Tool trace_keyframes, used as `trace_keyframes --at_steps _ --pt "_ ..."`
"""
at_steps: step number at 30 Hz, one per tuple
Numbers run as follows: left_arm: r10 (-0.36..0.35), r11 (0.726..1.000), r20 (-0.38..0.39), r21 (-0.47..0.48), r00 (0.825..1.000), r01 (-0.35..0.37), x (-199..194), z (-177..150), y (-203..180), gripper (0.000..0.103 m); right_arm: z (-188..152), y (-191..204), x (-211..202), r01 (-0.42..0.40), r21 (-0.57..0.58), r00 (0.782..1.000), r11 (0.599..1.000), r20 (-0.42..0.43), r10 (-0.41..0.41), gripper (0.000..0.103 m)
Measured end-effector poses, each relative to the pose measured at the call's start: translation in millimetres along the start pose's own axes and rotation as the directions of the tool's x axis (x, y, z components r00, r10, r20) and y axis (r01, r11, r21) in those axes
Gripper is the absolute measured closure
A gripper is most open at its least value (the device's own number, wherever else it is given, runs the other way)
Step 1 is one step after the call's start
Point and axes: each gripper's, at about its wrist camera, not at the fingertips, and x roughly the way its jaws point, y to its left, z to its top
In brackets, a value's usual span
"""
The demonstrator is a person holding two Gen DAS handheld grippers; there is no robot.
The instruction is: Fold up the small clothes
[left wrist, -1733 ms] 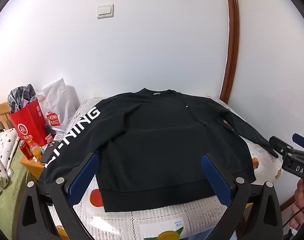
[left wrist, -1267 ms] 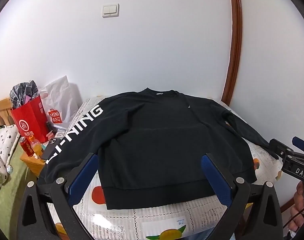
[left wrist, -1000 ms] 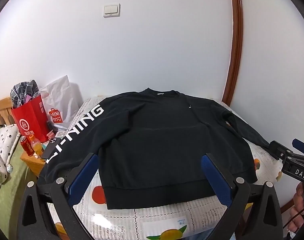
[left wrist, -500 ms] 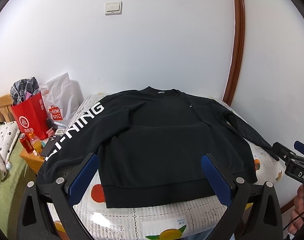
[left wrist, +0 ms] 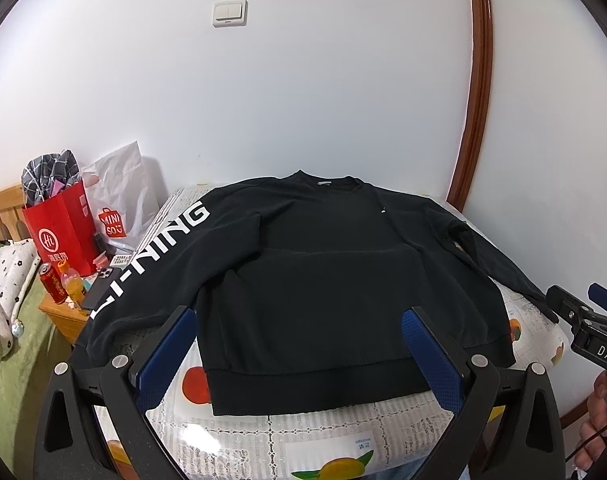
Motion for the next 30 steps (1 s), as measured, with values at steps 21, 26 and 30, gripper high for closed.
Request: trace_keyframes --at_steps 21,26,30 --pt "0.007 1.000 0.014 0.014 1.000 -0.007 -0.6 2.8 1.3 0.000 -3.7 -3.3 2.3 0.000 0.006 1.000 1.000 0.002 0.000 0.000" --pt "0.022 1.000 0.013 0.009 1.000 -0.022 -0.1 0.8 -1.4 0.000 -3.5 -3.1 2.2 0.001 0.005 1.000 1.000 0.004 -0.001 0.000" --pt "0.025 1.000 0.006 0.000 1.000 -0.025 1.6 0.3 -0.5 0.000 -4.9 -2.9 2.8 -0.001 0.007 1.000 1.000 0.002 0.001 0.000"
